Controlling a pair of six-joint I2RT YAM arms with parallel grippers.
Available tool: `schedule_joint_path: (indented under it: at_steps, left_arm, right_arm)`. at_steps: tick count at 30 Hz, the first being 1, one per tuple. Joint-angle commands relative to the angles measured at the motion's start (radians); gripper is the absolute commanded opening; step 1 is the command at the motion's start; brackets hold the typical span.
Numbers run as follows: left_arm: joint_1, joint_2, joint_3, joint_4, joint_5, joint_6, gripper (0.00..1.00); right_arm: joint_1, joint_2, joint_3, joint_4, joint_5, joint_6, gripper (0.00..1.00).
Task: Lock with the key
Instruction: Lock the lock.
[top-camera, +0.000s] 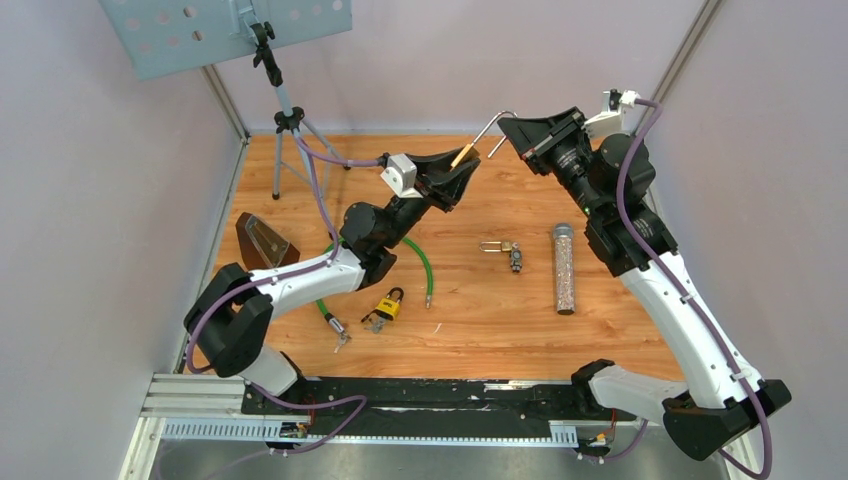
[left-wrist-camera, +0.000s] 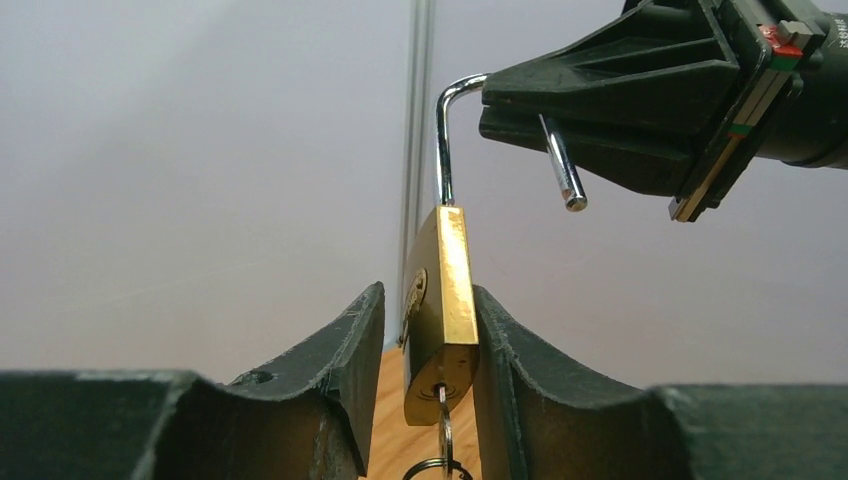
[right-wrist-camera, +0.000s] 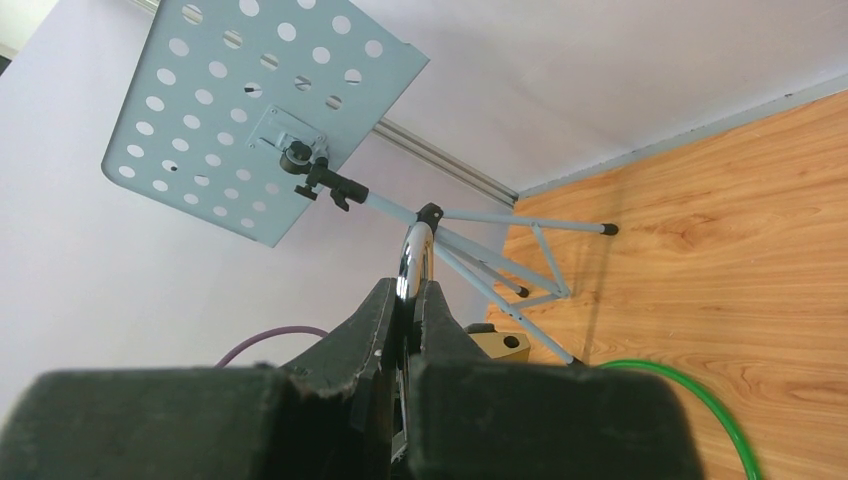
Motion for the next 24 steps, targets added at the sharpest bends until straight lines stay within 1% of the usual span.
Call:
schedule_joint_path:
  at_steps: [1,2,4,5,8,10,11,12,13,14,15,16,19,20,21,24]
  left_arm:
    - [0.004,0.013,0.039,0.071,-0.019,-0.021,0.37]
    - [0.004,0.014,0.040,0.073,-0.024,-0.023,0.18]
    - [0.005,0.015,0.039,0.087,-0.044,-0.032,0.02]
    - [0.009,0.012,0.036,0.098,-0.052,-0.043,0.00]
    - [0.027,-0.012,0.030,0.095,-0.062,-0.085,0.00]
    - [0.056,-0.040,0.031,0.049,-0.041,-0.153,0.00]
    - [0.084,-0.049,0.032,0.032,-0.010,-0.211,0.00]
    - [0.100,-0.071,0.042,-0.022,0.014,-0.249,0.00]
    - [0.137,-0.081,0.050,-0.053,0.070,-0.321,0.00]
    - [0.176,-0.103,0.072,-0.132,0.099,-0.395,0.00]
    - [0.195,-0.113,0.085,-0.176,0.161,-0.430,0.00]
    - [0.231,-0.131,0.112,-0.249,0.194,-0.483,0.00]
    - [0.298,-0.158,0.161,-0.380,0.362,-0.557,0.00]
    - [0.325,-0.168,0.185,-0.434,0.399,-0.575,0.00]
    - [0.337,-0.173,0.194,-0.458,0.467,-0.582,0.00]
    - [0.396,-0.195,0.219,-0.540,0.612,-0.589,0.00]
  right_arm:
    - [0.006,-0.043,0.024,0.105,-0.001,0.045,0.00]
    - [0.006,-0.044,0.022,0.102,-0.001,0.044,0.00]
    - [0.005,-0.046,0.016,0.096,0.000,0.044,0.00]
    - [0.006,-0.047,0.009,0.093,0.002,0.042,0.00]
    - [0.005,-0.056,-0.013,0.085,0.008,0.014,0.00]
    - [0.003,-0.067,-0.035,0.084,0.009,-0.041,0.00]
    - [0.002,-0.071,-0.046,0.084,0.009,-0.083,0.00]
    - [0.000,-0.077,-0.056,0.085,0.008,-0.123,0.00]
    - [-0.004,-0.081,-0.068,0.085,0.008,-0.170,0.00]
    - [-0.011,-0.085,-0.081,0.090,0.005,-0.219,0.01]
    - [-0.021,-0.087,-0.096,0.101,-0.023,-0.269,0.04]
    - [-0.031,-0.088,-0.110,0.109,-0.060,-0.320,0.06]
    - [-0.056,-0.086,-0.144,0.122,-0.192,-0.451,0.17]
    - [-0.063,-0.084,-0.151,0.117,-0.239,-0.479,0.22]
    - [-0.070,-0.084,-0.155,0.113,-0.290,-0.504,0.34]
    - [-0.090,-0.086,-0.140,0.073,-0.416,-0.566,0.61]
